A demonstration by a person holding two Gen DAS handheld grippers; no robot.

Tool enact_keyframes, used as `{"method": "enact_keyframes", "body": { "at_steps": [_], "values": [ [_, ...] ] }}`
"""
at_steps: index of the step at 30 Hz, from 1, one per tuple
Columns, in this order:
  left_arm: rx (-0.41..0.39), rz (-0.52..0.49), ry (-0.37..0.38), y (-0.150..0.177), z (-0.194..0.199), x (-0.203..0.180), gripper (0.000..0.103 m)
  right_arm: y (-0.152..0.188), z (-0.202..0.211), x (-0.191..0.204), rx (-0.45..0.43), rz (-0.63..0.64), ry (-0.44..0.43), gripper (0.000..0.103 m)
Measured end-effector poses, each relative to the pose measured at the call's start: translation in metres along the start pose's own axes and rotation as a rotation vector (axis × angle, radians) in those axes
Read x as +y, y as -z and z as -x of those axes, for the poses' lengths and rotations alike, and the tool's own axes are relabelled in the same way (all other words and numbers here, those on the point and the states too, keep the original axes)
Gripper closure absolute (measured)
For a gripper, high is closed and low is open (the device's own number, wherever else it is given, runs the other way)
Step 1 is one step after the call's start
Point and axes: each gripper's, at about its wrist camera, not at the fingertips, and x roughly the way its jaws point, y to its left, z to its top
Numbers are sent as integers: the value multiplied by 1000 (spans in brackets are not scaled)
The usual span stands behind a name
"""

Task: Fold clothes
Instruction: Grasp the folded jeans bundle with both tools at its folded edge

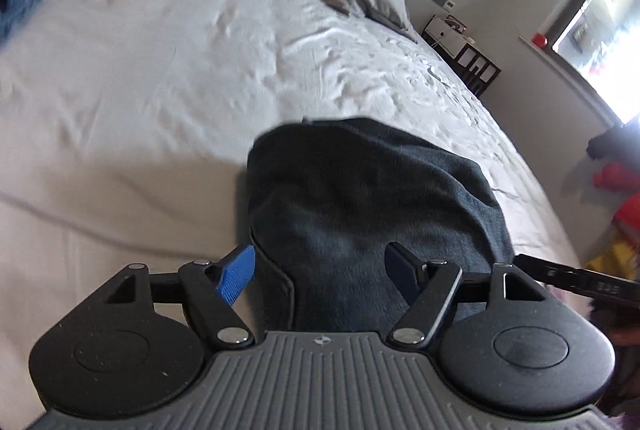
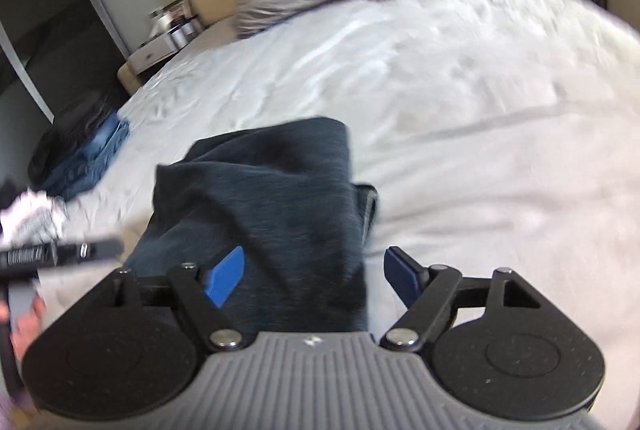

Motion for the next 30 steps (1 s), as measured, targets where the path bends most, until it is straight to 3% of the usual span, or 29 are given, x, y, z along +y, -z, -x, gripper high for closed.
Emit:
{"method": "enact_keyframes", "body": {
  "at_steps": [5,12,24,26,30],
  "values": [
    [56,77,26,9,-16,14,33,5,-22,-25,73,-155,-53,23],
    [104,209,117,13,-35,39,34,14,-46,-49,129,-330,-153,23],
    [148,298,205,14,-64,56,34,8,-66,-55,176,-363,-230,24],
    [149,300,210,14,-67,57,35,8,-69,-55,175,-366,-246,34],
    [150,310,223,13,-69,60,37,7,-75,-56,184,-397,-265,40]
  ]
}}
